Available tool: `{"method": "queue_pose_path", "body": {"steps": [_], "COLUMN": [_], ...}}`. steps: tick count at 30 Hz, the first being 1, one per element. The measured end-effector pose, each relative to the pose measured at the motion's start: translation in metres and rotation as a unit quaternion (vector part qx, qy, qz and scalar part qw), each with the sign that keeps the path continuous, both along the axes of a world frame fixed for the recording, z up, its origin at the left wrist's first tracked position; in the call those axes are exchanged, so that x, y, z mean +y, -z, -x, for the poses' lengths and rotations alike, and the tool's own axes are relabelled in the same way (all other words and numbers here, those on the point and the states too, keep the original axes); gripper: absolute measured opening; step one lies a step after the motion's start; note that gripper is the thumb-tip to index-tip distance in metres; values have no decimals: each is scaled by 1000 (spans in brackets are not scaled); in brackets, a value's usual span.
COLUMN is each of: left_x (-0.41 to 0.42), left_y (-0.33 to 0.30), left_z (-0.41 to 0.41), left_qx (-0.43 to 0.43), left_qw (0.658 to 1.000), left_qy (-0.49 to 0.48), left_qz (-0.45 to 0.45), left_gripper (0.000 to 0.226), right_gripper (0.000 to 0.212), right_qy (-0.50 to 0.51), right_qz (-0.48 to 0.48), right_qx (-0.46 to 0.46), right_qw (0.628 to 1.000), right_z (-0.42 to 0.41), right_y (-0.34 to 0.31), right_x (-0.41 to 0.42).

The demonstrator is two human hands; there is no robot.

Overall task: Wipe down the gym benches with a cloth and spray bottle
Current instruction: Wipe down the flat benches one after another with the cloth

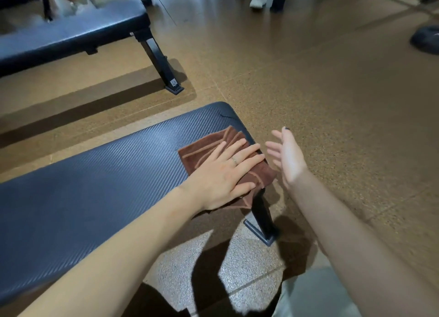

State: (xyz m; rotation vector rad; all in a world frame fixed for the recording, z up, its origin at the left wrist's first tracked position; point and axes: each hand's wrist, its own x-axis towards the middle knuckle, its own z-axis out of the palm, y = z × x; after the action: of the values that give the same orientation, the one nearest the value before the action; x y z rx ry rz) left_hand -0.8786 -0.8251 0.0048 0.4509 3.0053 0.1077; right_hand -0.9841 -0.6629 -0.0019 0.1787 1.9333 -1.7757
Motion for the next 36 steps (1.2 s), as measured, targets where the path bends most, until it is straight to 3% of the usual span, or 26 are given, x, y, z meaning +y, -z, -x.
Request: {"method": "queue_pose_path", "body": {"steps": [3, 6, 9, 11, 16, 20, 24, 27, 30, 33, 36], "left_x": [-10, -33, -46, -43, -39, -40, -41, -41, -42, -39, -37], "left_y": [-10, -10, 1, 8, 11, 11, 9, 7, 8, 9, 9], "left_z": [-29, -72, -99, -102, -98, -98, -99, -101, -101, -99, -97], "left_qx": [43, 139, 170, 173, 172, 163, 158, 159, 158, 156, 148], "left_qw": [997, 966, 922, 908, 901, 898, 897, 896, 895, 893, 897], "left_qy": [-41, -185, -338, -375, -390, -398, -403, -404, -406, -411, -410], "left_qz": [-45, -114, -83, -69, -77, -91, -94, -97, -98, -92, -77], "left_gripper": [68, 58, 51, 50, 39, 38, 37, 37, 37, 38, 40], "right_gripper": [46, 48, 63, 64, 55, 41, 49, 48, 45, 43, 43], "right_qy": [17, -123, -277, -297, -260, -249, -322, -328, -283, -191, -168], "right_qz": [-111, -193, -386, -432, -442, -383, -462, -444, -415, -413, -396], "right_qx": [205, 451, 517, 517, 538, 588, 496, 446, 409, 415, 391], "right_qw": [972, 862, 712, 676, 669, 668, 661, 705, 762, 788, 813], "right_z": [-28, -70, -89, -91, -104, -74, -14, 19, 3, -45, -73], "right_y": [-21, -23, -3, 3, 9, 11, -4, -11, -6, 5, 14], "right_x": [-1, -13, -37, -45, -59, -52, -71, -79, -59, -18, 1]}}
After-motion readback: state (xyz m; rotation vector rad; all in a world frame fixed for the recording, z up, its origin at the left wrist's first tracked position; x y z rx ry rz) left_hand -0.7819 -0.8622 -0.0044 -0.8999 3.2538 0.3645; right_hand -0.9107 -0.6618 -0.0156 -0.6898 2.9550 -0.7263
